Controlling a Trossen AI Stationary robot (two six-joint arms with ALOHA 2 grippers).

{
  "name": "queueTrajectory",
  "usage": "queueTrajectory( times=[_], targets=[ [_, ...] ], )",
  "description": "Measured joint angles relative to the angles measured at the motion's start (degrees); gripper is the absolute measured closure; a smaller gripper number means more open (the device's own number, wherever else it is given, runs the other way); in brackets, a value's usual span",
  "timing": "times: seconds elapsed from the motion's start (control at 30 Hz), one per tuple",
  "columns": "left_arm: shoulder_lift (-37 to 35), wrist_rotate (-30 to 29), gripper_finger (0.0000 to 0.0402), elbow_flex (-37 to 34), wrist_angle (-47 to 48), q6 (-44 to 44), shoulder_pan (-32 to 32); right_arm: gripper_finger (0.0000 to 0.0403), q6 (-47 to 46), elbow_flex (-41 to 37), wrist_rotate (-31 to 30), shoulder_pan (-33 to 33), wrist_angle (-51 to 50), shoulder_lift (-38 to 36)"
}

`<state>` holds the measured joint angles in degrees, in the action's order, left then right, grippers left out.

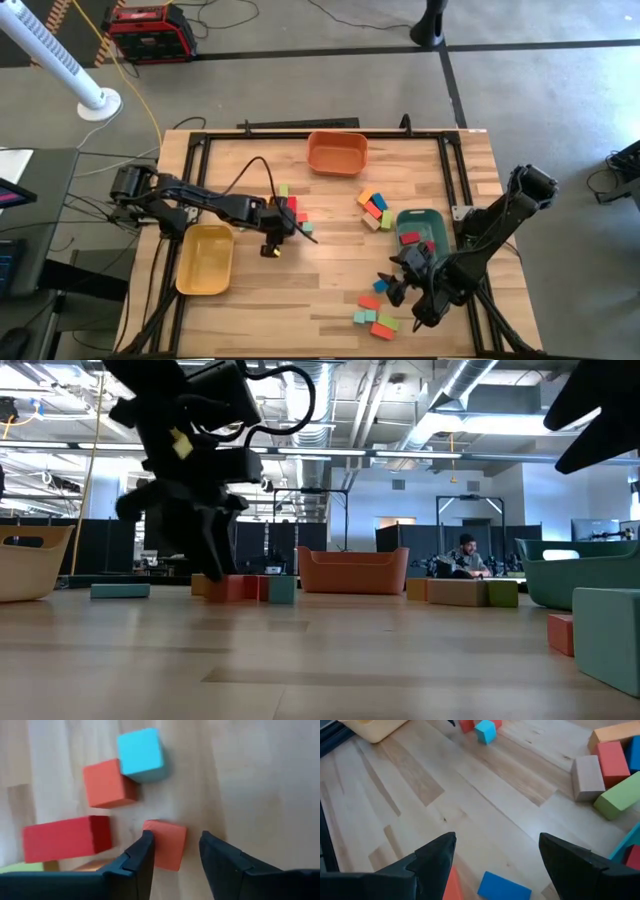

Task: Sort blocks by size
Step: Put the small orange block into the yellow bin

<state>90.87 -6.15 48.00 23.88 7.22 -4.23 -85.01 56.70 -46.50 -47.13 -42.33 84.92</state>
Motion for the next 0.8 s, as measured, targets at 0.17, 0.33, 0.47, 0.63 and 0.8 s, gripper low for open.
queueTrajectory(
  times=[0.17, 0.33, 0.47, 0.63, 0.8],
  targets=[
    [0.1, 0.2, 0.0258, 2.3, 3.8, 0.1, -1.4, 0.0086, 0.0, 0.0, 0.0, 0.0, 0.0, 0.0],
    [0.3, 0.0, 0.0243, 5.3, 7.5, 0.4, -3.3, 0.0086, 0.0, 0.0, 0.0, 0.0, 0.9, 0.0],
    [0.3, -3.0, 0.0219, 6.0, 7.2, 1.6, -5.2, 0.0086, 0.0, 0.0, 0.0, 0.0, 1.0, 0.0],
    [0.3, -6.2, 0.0177, 6.0, 6.9, 1.7, -5.8, 0.0086, 0.1, 0.0, 0.0, 0.0, 1.1, 0.0],
    [0.4, -6.3, 0.0145, 6.0, 6.7, 2.6, -5.1, 0.0086, 1.2, 0.0, 0.0, 0.0, 1.3, 0.0]
  ],
)
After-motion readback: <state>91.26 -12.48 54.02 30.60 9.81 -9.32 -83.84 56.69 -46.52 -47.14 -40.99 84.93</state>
